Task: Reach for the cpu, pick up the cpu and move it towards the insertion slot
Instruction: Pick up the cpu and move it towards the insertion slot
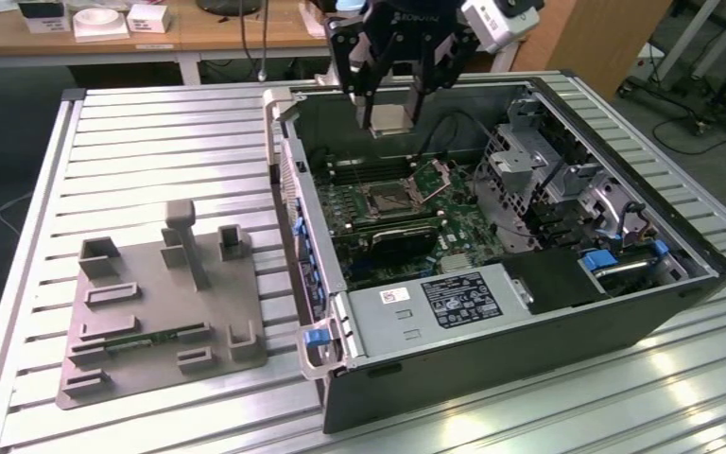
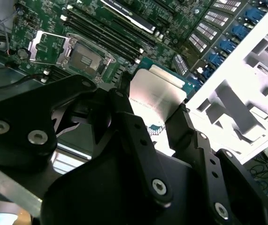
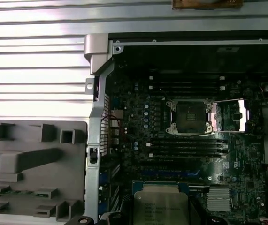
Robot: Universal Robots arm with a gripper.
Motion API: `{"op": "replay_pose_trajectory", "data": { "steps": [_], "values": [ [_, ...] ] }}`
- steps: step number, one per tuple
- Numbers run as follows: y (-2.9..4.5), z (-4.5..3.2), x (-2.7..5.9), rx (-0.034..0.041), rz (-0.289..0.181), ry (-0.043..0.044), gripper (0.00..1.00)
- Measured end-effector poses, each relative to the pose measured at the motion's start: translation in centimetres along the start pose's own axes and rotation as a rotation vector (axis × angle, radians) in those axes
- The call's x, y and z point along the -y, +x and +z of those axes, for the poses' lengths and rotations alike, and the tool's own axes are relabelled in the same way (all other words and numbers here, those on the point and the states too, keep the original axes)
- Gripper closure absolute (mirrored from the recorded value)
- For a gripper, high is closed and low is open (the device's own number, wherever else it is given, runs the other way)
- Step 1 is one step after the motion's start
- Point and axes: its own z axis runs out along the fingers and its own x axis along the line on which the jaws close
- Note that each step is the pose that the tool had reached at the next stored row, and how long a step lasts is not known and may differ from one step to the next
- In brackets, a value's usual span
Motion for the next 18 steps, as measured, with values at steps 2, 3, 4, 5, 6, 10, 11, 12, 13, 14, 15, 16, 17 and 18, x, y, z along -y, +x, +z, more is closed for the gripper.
{"op": "replay_pose_trajectory", "data": {
  "steps": [2,3,4,5,6,10,11,12,13,14,15,16,17,18],
  "values": [
    [-0.16,0.02,-0.02,0.0,0.0,0.0,0.46],
    [-0.21,0.03,-0.02,0.0001,0.0,-0.0001,0.46],
    [-0.22,0.03,-0.05,0.0,0.0,0.0,0.46],
    [-0.22,0.04,-0.11,0.0,0.0,0.0,0.46],
    [-0.23,0.08,-0.29,0.0,0.0,0.0,0.46],
    [-0.23,0.26,-1.23,0.0,0.0,-0.0003,0.46],
    [-0.23,0.3,-1.44,0.0,0.0,-0.0003,0.46],
    [-0.23,0.35,-1.64,0.0001,0.0,-0.0007,0.46],
    [-0.23,0.39,-1.87,0.0002,0.0,-0.0009,0.46],
    [-0.24,0.44,-2.09,0.0001,0.0,-0.0009,0.46],
    [-0.24,0.48,-2.34,0.0002,0.0,-0.001,0.46],
    [-0.24,0.53,-2.57,0.0002,0.0,-0.0011,0.46],
    [-0.24,0.57,-2.79,0.0002,0.0,-0.0012,0.46],
    [-0.24,0.62,-3.02,0.0002,0.0,-0.0013,0.46]
  ]
}}
